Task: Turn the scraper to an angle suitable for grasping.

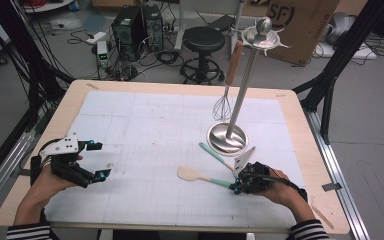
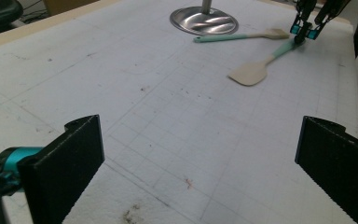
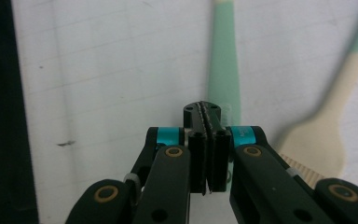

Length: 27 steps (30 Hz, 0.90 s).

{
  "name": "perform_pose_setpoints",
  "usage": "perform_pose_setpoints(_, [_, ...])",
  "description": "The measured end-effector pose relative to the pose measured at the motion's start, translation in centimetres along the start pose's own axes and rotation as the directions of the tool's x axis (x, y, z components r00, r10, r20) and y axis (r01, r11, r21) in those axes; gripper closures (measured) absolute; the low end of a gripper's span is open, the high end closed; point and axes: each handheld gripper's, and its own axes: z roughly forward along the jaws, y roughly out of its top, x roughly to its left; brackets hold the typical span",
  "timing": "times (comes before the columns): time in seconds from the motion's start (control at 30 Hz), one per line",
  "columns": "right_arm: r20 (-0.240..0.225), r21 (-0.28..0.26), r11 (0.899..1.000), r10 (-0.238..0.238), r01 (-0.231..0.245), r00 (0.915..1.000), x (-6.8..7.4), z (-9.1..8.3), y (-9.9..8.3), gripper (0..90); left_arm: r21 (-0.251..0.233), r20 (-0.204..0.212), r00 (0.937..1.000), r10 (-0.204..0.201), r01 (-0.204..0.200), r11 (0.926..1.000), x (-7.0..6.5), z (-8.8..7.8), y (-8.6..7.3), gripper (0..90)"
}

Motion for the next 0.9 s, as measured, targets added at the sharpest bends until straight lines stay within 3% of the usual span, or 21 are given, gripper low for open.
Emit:
perform_pose_setpoints(0.2, [0.002, 0.017, 1.0, 0.003, -0.004, 1.0, -0.3, -0.2, 0.3, 87.3, 0.005, 0.0, 1.0, 0.006, -0.006, 1.0, 0.0, 0.0, 0.0, 1.7])
perform_pose_setpoints(0.4, [-0.009, -0.064, 0.998, 0.002, -0.003, 1.0, -0.1, -1.7, 0.8, 62.2, 0.0, -0.001, 1.0, 0.002, -0.002, 1.0, 0.0, 0.0, 0.0, 1.7])
perform_pose_setpoints(0.47, [-0.017, -0.083, 0.997, -0.01, 0.009, 0.9998, 0.0, -2.6, 1.1, 57.6, 0.0, 0.0, 1.0, 0.003, -0.003, 1.0, 0.0, 0.0, 0.0, 1.7])
perform_pose_setpoints(0.57, [0.0, -0.116, 0.993, -0.009, 0.009, 1.0, 0.2, -3.9, 1.6, 43.9, -0.003, 0.0, 1.0, 0.005, -0.005, 1.0, 0.0, 0.0, 0.0, 1.7])
perform_pose_setpoints(0.63, [0.014, -0.144, 0.99, -0.002, 0.004, 0.9999, 0.3, -4.6, 1.8, 31.1, -0.004, 0.0, 1.0, 0.008, -0.008, 1.0, 0.0, -0.1, 0.1, 1.7])
perform_pose_setpoints(0.73, [0.065, -0.177, 0.984, 0.027, -0.016, 0.9975, 0.3, -5.2, 2.1, 0.9, -0.007, 0.001, 1.0, 0.009, -0.009, 0.9999, -0.1, -0.1, 0.1, 1.7])
perform_pose_setpoints(0.83, [0.091, -0.208, 0.978, 0.034, -0.015, 0.9953, 0.5, -5.8, 2.3, 0.0, -0.01, 0.002, 1.0, 0.009, -0.009, 0.9999, -0.1, -0.1, 0.1, 1.7])
perform_pose_setpoints(0.9, [0.093, -0.196, 0.98, 0.033, -0.015, 0.9951, 0.5, -6.0, 2.5, 0.0, -0.009, 0.001, 0.9999, 0.013, -0.013, 0.9999, -0.1, -0.2, 0.2, 1.7])
